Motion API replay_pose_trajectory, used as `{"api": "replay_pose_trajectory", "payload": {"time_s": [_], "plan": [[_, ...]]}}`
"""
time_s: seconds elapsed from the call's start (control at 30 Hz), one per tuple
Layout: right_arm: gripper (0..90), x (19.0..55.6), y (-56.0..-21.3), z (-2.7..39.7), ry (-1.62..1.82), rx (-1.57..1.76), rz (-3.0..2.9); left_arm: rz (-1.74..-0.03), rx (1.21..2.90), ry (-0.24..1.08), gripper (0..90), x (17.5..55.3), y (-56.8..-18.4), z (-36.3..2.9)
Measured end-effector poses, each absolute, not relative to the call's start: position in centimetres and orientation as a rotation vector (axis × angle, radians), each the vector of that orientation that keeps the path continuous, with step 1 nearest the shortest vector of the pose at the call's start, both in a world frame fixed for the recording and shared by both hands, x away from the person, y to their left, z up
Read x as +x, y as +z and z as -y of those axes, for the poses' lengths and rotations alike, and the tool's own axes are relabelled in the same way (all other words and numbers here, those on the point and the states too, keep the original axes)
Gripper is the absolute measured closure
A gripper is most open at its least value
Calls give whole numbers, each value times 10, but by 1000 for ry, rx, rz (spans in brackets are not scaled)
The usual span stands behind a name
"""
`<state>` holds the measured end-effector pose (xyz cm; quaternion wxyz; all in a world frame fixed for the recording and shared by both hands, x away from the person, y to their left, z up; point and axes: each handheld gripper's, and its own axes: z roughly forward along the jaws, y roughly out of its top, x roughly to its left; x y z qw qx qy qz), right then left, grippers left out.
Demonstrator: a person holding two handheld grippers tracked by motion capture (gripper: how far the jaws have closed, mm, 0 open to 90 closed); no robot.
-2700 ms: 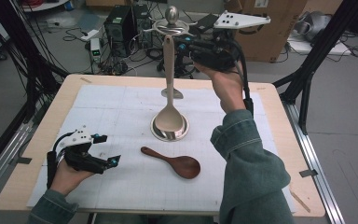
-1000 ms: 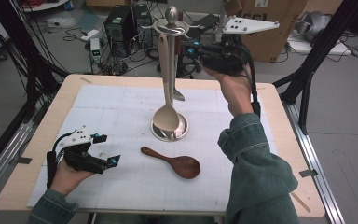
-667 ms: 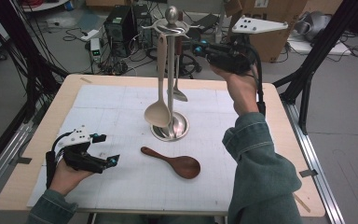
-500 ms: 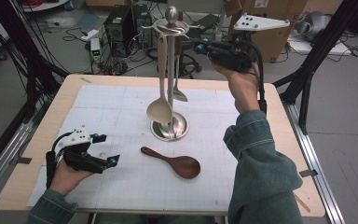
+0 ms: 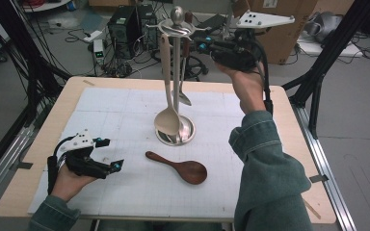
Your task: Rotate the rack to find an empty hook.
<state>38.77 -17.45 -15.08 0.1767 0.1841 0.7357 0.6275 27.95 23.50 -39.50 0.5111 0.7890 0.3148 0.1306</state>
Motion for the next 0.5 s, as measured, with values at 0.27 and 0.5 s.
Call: {"api": "replay_pose_trajectory", "payload": {"time_s": [0.27,0.5], "plan": [[898,385,-148,158,1769,479,-2103,-758,1898,314,56,280,-395,-235],[898,386,-147,143,1763,461,-2114,-758,1893,318,56,280,-394,-237]]}}
